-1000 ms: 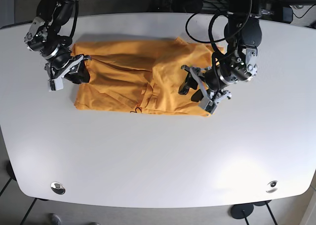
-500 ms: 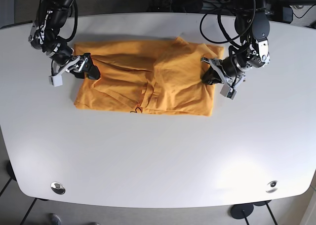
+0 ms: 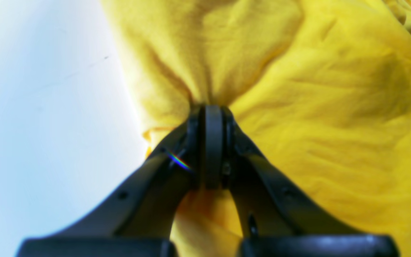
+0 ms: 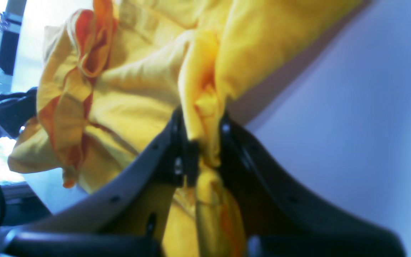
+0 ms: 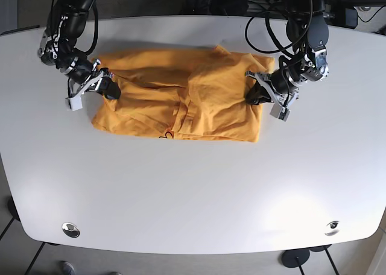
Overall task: Fold the T-shirt properly
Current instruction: 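Grasp the shirt with the right gripper and fold it over toward the left gripper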
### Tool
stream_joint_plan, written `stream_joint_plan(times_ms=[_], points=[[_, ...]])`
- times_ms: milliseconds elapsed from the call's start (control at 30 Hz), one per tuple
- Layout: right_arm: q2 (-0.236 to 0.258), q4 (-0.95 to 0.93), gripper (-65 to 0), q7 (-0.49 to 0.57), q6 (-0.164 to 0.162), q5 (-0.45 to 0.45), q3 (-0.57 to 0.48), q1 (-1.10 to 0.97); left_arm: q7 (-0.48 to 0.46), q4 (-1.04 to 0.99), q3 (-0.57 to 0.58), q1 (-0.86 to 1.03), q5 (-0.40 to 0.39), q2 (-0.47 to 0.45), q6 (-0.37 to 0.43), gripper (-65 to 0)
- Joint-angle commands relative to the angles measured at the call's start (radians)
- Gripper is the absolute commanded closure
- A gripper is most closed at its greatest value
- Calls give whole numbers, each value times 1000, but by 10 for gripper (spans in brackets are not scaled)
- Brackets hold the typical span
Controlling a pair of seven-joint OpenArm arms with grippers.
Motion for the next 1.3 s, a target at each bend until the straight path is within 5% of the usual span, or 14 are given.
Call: stream_joint_plan(times_ms=[33,333,467,633,967,1067,1133,1200,1300], points=[[12,110,-16,22,-17,27,4,-14,5,-23,-1,-9,2,7,-2,-3],[-38,522,-16,-47,-67,35,-74,-72,5,-38,35,-9,5,71,5,-3],[-95,547,-16,-95,-67,35,-214,-29,3,-38,49,-9,4,86,59,-4],[-155,541,-16,-92,-144,26,-424,9,3,-38,52,-9,4,88,59,-4],[-207,423,-19,-6,-175,-297,-703,87,3,-38,52,-9,2,88,59,-4],[-208,369,-19,17,-175,-330,-763,114,3,-38,52,-9,2,93,59,-4],[-208,334,-22,25,-209,-335,-794,124,3,-38,52,-9,1,93,59,-4],[-208,306,-68,40,-261,-329,-808,137,3,-34,50,-9,-2,93,59,-4],[-207,306,-228,52,-285,-329,-808,135,1,-23,39,-9,-4,93,56,0]])
